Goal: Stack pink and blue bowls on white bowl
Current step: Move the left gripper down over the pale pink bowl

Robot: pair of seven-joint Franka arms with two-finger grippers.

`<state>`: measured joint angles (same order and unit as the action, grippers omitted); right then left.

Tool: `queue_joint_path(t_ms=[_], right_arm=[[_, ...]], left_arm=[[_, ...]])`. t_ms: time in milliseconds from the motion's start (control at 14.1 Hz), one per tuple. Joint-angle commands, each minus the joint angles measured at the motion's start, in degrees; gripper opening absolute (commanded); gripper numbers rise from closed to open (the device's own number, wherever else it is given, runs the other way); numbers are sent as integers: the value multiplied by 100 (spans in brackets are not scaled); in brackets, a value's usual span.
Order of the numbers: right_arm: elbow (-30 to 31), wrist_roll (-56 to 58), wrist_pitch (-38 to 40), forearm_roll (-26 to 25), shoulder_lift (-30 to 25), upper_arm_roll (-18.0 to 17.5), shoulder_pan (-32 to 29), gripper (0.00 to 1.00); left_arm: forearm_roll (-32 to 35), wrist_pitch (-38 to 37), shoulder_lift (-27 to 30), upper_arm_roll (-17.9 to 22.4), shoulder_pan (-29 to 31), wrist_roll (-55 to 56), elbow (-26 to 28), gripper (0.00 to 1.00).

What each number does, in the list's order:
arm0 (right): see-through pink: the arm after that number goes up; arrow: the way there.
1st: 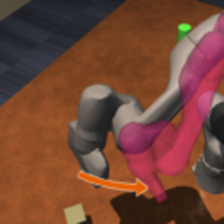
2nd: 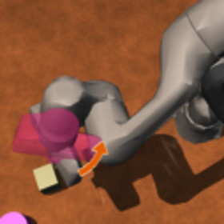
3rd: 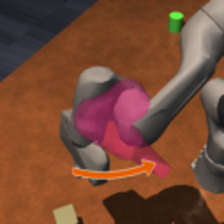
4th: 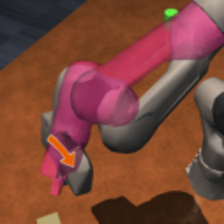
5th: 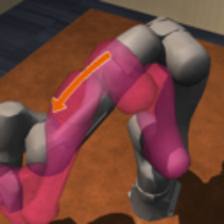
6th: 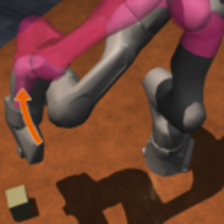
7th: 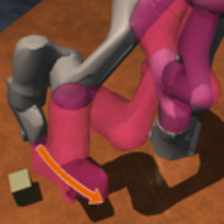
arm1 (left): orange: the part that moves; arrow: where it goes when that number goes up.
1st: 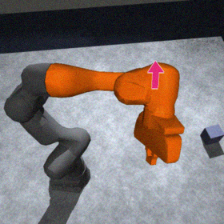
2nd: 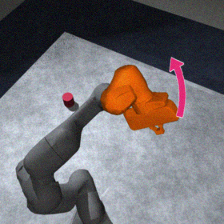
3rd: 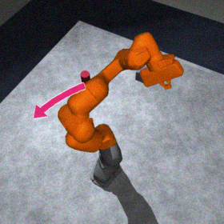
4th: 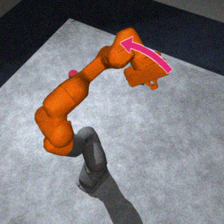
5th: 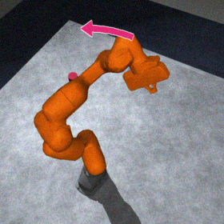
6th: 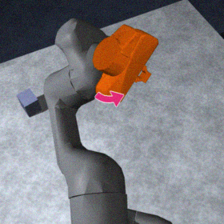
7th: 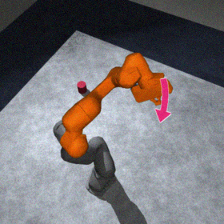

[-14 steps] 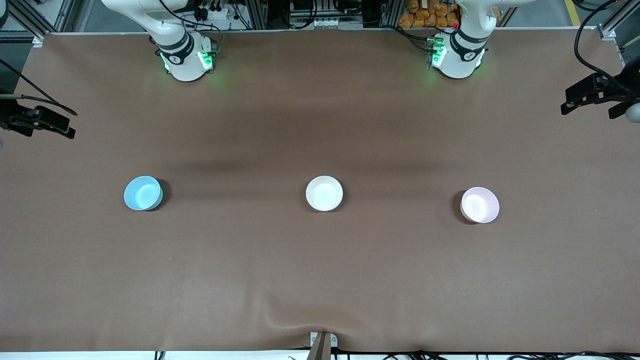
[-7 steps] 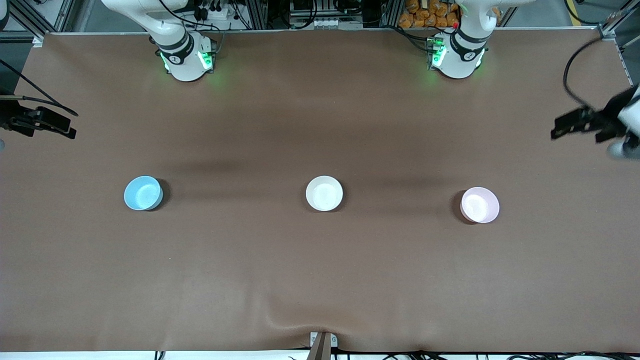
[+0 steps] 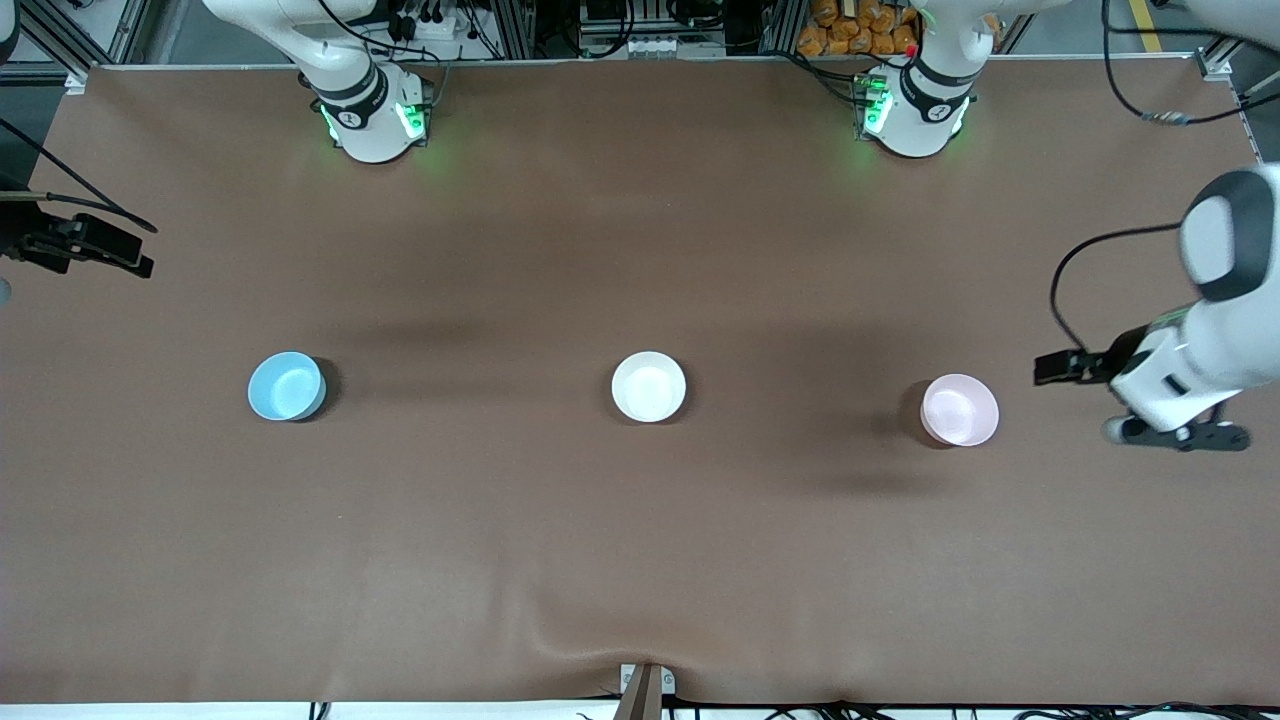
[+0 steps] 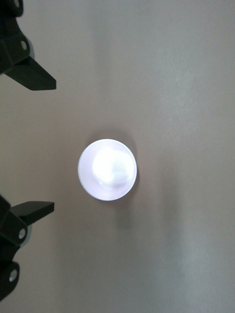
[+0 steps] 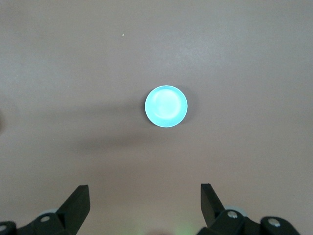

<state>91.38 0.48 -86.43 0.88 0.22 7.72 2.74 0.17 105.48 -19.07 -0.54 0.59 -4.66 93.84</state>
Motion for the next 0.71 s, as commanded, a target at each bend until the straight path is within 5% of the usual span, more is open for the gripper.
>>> queue_joint_path(t_ms=[0,284,640], right_arm=[[90,31,-5,-27,-66,-25,-28,100],[99,31,-40,-18,-75,-33,-46,100],[152,31,-58,-18,-119,-33,-11,100]], left_arm=[[141,752,132,-43,29,-26,852,100],[133,2632,44,-52,248,-314,2189,95],[62,3295,-395,-69,292,-465,2349,70]])
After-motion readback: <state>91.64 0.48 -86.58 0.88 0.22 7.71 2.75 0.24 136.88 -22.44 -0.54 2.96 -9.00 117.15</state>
